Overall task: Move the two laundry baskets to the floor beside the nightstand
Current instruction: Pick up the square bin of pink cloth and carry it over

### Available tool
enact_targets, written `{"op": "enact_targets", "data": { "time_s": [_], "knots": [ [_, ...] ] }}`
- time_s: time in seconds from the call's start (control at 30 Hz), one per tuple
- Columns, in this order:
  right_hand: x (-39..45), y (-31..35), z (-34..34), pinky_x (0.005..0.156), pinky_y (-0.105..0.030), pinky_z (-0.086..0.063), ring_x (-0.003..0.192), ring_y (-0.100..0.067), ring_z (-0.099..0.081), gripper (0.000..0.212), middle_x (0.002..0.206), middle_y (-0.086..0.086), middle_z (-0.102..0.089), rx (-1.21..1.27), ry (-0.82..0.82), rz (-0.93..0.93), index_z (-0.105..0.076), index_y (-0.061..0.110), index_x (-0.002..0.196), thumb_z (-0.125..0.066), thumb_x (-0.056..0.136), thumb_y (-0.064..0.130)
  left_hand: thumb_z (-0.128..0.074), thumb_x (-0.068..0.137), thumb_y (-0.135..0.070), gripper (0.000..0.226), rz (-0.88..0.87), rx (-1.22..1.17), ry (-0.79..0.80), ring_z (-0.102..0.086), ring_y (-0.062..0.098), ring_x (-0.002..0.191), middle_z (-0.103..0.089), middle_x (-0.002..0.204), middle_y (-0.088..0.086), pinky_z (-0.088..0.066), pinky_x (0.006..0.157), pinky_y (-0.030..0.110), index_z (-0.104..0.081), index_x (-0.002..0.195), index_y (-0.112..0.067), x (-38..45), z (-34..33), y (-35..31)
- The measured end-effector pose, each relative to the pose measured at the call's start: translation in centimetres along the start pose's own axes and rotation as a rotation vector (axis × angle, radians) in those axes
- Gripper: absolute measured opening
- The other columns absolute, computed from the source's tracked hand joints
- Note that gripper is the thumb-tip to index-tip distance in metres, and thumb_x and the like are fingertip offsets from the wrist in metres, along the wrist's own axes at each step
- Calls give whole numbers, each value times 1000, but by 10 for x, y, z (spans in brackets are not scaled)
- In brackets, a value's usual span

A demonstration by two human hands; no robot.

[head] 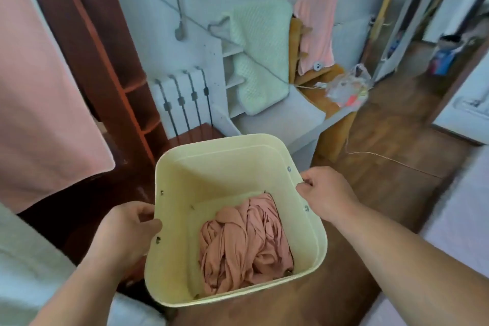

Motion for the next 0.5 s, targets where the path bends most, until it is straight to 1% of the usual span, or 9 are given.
{"op": "enact_targets", "data": {
  "time_s": [0.03,0.07,0.13,0.17,0.23,0.3,0.37,0.43,0.5],
  "knots": [
    [-10,-13,10,55,-39,-37,56,-28,-57,23,72,-22,-71,13,-29,-33,-73,2,82,-61,96,16,-78,83,-8,24,-44,4,22,-79,12,54,-85,69,-13,-71,67,48,-86,82,-31,6,-6,-12],
    [-20,-26,18,55,-42,-44,59,-31,-62,24,74,-20,-73,15,-58,-67,-75,4,83,-61,97,17,-78,84,-8,24,-81,4,46,-80,12,53,-84,69,-14,-71,66,49,-86,83,-30,10,-12,-25],
    [-46,-55,31,63,-50,-60,69,-35,-73,25,83,-16,-81,12,-120,-149,-81,7,94,-61,98,21,-80,87,-12,21,-179,16,90,-79,8,53,-83,67,-17,-68,63,44,-85,81,-31,15,-31,-52],
    [-66,-75,41,68,-53,-64,74,-36,-75,26,88,-16,-82,23,-169,-207,-82,7,99,-61,99,22,-80,90,-16,19,-250,39,116,-78,6,54,-82,66,-20,-64,61,40,-85,79,-31,14,-48,-73],
    [-93,-96,49,70,-54,-65,77,-37,-75,28,89,-18,-81,20,-218,-257,-81,5,99,-60,98,23,-81,94,-24,19,-328,51,137,-76,7,55,-80,64,-24,-59,60,37,-85,77,-32,9,-67,-97],
    [-131,-130,66,68,-51,-62,77,-39,-72,28,86,-23,-77,9,-270,-345,-78,0,95,-60,94,20,-81,96,-30,19,-402,78,212,-78,12,62,-80,64,-22,-60,64,38,-85,78,-31,-4,-101,-126],
    [-178,-166,85,66,-47,-58,70,-39,-66,26,85,-27,-74,46,-325,-465,-77,-2,95,-60,91,17,-84,95,-32,20,-470,82,279,-76,11,68,-80,63,-19,-56,62,34,-83,75,-33,-26,-135,-157],
    [-233,-205,108,65,-42,-59,66,-36,-65,27,84,-25,-77,116,-400,-585,-81,1,100,-60,91,15,-84,93,-35,23,-558,82,354,-72,5,67,-77,62,-28,-51,60,29,-80,70,-37,-64,-169,-192],
    [-287,-238,128,68,-42,-63,70,-34,-74,26,78,-15,-81,165,-463,-676,-85,12,98,-61,90,15,-83,93,-34,28,-644,84,435,-74,7,59,-76,62,-32,-51,58,30,-82,65,-38,-107,-202,-219]
  ]
}}
Point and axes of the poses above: each hand's wrist, its own x-axis towards the middle knuckle, its own z-axis out of the back of the hand, y = z × x, the point moved 8 cm from there along x, towards the middle knuckle
